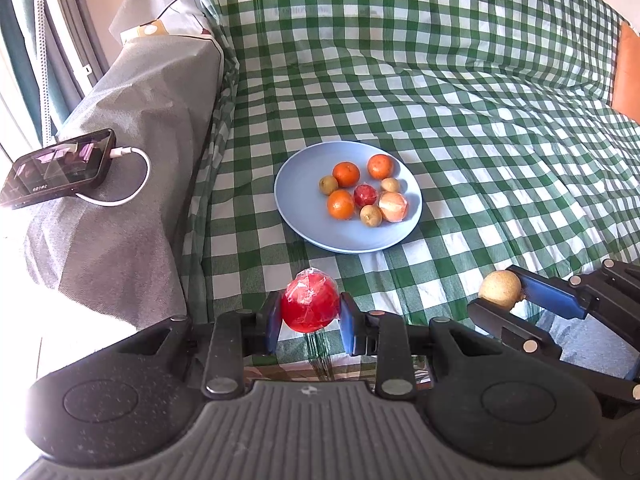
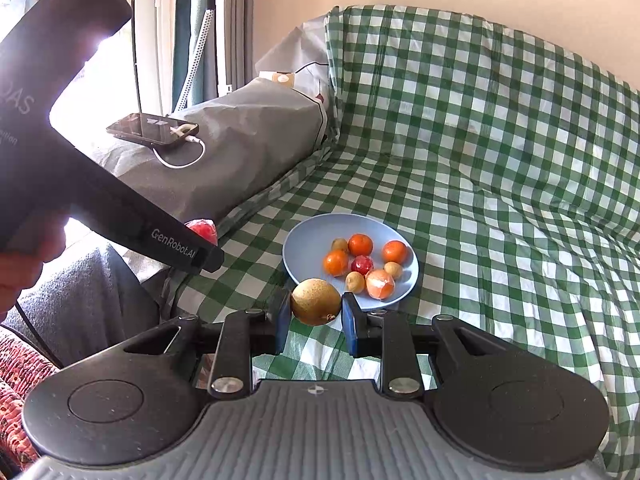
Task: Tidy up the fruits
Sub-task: 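Carry the red tomato and tan fruit over the blue plate, then open both tools to drop the fruits into the blue plate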
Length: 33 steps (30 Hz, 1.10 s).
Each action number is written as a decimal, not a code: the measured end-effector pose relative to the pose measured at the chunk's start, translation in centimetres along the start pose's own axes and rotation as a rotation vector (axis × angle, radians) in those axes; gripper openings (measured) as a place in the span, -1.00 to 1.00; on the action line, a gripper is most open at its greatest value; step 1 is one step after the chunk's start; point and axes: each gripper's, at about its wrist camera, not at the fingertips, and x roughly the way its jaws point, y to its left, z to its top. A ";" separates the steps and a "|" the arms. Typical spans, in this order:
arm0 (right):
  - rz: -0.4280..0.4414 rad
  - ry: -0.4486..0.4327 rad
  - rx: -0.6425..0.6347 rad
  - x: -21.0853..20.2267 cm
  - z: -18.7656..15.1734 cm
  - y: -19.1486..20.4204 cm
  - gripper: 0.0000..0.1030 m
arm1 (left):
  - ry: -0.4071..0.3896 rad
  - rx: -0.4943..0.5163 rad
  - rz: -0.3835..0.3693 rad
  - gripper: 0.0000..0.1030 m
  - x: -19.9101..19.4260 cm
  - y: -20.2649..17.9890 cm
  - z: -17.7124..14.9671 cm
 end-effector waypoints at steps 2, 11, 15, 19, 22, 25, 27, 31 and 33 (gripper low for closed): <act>0.000 0.008 0.004 0.2 0.0 -0.1 -0.46 | 0.005 -0.002 0.000 -0.36 0.3 0.2 0.2; -0.017 0.041 0.051 2.6 1.1 -1.3 -0.46 | 0.011 -0.006 0.007 -0.36 2.6 0.8 2.9; -0.037 0.042 0.074 4.8 2.5 -1.6 -0.46 | 0.008 -0.001 0.015 -0.36 4.1 0.6 5.0; -0.061 0.059 0.088 7.9 3.6 -2.2 -0.45 | 0.012 0.012 0.026 -0.35 6.3 0.3 7.2; -0.077 0.082 0.106 10.6 4.2 -2.7 -0.46 | 0.031 0.008 0.035 -0.35 8.6 0.3 8.9; -0.090 0.098 0.113 13.2 4.6 -3.3 -0.45 | 0.049 0.005 0.045 -0.35 11.0 0.3 10.2; -0.094 0.109 0.115 15.0 4.9 -3.9 -0.45 | 0.066 0.000 0.049 -0.35 12.5 0.4 11.0; -0.090 0.135 0.106 18.1 5.3 -5.2 -0.45 | 0.097 -0.003 0.054 -0.35 15.3 0.6 12.2; -0.088 0.147 0.107 19.3 5.4 -5.7 -0.45 | 0.113 -0.001 0.058 -0.35 16.6 0.6 12.6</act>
